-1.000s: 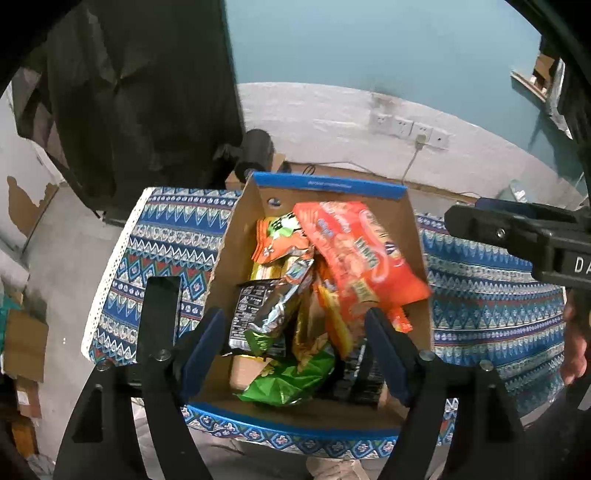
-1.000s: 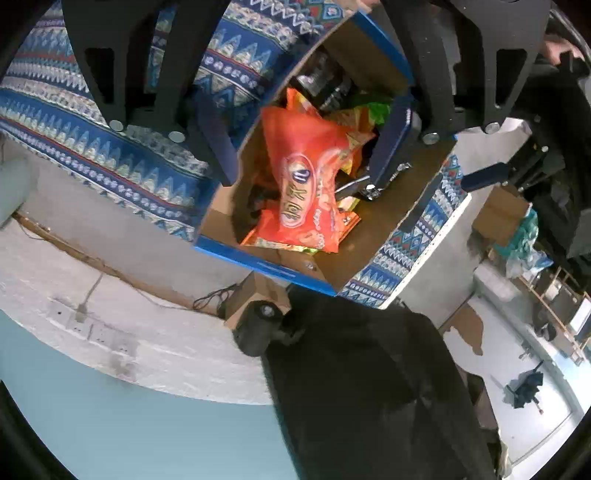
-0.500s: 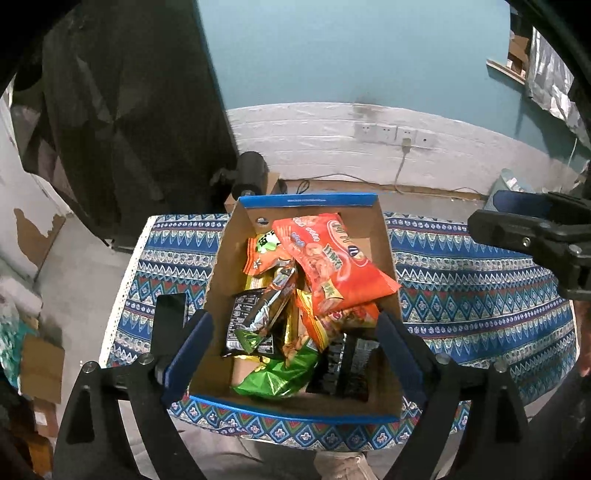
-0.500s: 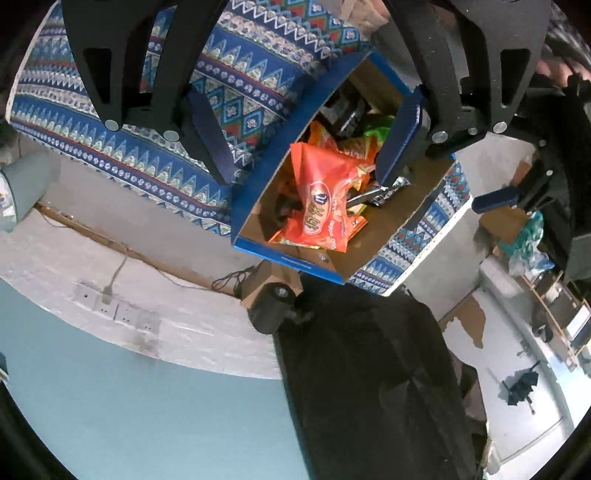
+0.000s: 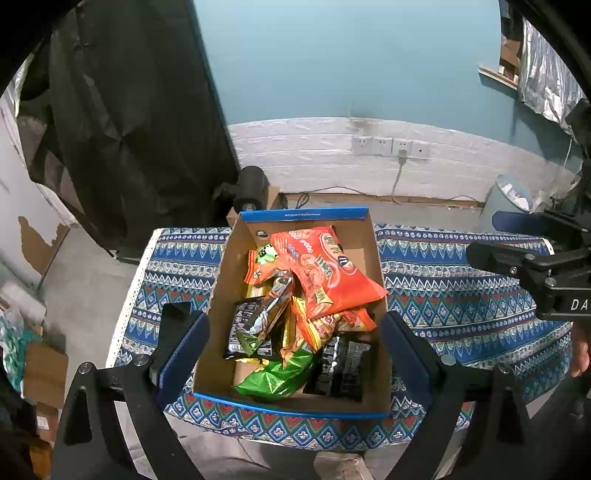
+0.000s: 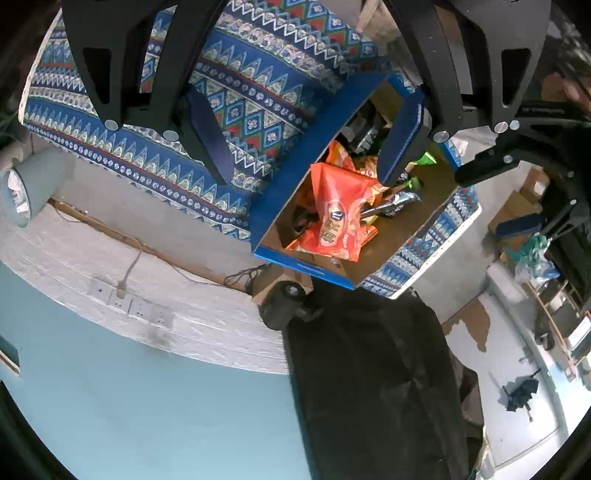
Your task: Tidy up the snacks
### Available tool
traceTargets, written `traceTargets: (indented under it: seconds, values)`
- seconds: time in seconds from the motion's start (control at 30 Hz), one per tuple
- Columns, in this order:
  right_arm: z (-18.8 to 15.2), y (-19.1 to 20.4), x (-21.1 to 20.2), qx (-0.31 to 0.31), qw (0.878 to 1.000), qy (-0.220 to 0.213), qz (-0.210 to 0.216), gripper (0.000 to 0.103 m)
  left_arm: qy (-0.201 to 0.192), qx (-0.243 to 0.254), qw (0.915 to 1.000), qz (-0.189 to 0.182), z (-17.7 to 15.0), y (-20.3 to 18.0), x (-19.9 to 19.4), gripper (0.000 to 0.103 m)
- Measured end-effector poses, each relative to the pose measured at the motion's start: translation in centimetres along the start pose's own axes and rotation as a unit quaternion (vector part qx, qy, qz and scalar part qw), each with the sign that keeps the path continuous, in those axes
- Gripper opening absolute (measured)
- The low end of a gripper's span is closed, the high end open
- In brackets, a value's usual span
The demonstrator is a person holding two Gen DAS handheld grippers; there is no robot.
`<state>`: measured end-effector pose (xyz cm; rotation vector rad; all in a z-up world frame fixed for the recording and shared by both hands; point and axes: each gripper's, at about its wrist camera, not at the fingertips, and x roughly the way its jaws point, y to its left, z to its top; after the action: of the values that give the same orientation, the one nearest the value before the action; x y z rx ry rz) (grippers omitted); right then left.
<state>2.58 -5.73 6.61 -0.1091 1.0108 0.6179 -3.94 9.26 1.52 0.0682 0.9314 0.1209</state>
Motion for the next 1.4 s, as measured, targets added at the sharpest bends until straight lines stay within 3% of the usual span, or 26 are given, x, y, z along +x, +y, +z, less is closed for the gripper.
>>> traceTargets:
  seconds: [1.4]
  values:
    - [-0.3, -0.3, 0.6, -0.008, 1.000, 0.007, -0.009, 0.079, 0.025, -0.010, 0.9996, 0.005, -0.4, 0.3, 1.0, 0.095]
